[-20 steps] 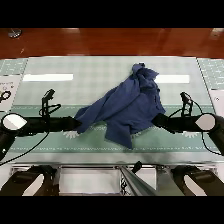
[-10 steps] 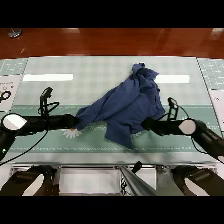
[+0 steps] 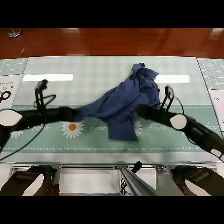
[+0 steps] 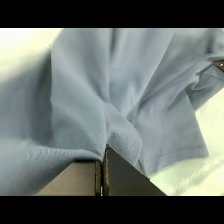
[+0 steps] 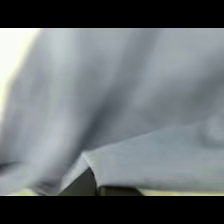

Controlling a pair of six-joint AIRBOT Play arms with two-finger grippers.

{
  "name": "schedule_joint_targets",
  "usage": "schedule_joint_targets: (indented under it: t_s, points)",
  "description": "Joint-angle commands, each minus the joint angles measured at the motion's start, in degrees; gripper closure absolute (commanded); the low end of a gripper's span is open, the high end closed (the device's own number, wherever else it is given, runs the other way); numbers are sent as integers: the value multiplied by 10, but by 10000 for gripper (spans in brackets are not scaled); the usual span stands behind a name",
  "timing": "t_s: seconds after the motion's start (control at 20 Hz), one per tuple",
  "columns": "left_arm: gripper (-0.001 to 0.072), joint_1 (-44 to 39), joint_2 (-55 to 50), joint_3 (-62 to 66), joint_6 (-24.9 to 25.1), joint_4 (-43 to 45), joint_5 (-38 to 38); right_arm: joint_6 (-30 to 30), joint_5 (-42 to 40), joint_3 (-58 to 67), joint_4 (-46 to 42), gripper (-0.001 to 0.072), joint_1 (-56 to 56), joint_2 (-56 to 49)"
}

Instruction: Fold the shirts.

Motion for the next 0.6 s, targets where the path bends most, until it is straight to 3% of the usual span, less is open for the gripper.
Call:
schedule_joint_targets:
  t_s: [0.0,0.1,0.35,0.55]
  points:
    - [686,4,8,124,75,0,11,-99,15,107,-14,689,3,57]
    - [685,26,16,234,99,0,18,-100,68,190,-73,689,-4,114]
    - [685,122,37,490,97,0,88,-93,257,388,-139,689,-73,222]
    - [686,206,77,549,95,37,72,-10,435,521,-295,689,-127,270]
